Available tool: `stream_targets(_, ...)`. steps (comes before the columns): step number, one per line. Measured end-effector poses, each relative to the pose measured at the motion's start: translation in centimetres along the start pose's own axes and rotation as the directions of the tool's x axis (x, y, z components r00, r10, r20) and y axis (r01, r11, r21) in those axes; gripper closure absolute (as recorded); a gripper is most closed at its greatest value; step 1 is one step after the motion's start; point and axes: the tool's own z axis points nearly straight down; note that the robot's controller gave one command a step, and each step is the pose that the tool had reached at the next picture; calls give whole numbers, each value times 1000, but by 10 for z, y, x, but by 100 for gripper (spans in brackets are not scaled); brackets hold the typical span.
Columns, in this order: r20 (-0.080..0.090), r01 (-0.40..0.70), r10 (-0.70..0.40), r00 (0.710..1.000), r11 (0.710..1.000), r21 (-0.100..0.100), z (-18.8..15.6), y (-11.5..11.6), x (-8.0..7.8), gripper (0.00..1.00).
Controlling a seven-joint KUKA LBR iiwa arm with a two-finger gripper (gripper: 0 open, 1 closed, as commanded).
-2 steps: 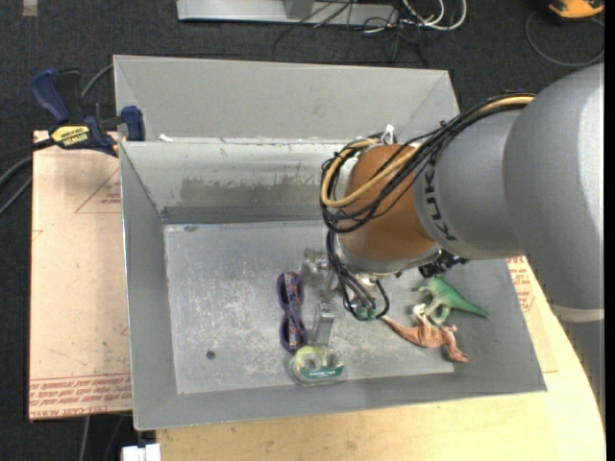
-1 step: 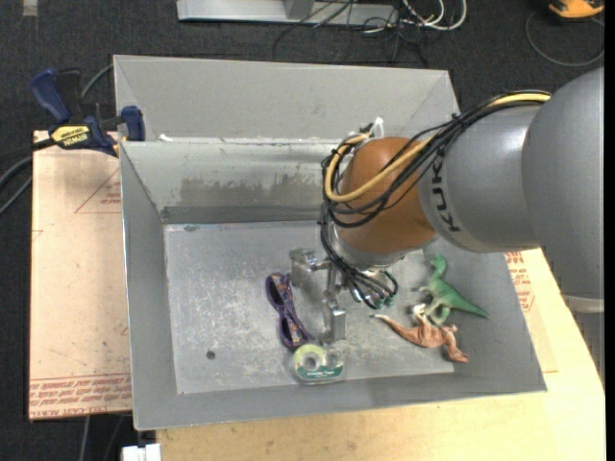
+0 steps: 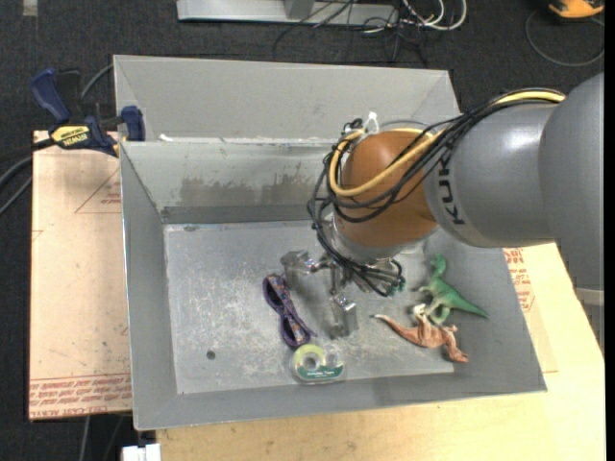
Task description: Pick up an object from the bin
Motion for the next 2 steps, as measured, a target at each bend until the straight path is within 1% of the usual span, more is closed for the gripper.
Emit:
stream_targets(1, 4, -75, 75, 997, 997, 1, 0, 19, -14, 0)
stream_targets(2, 3, 51, -51, 999, 999, 0, 1, 32, -3, 0)
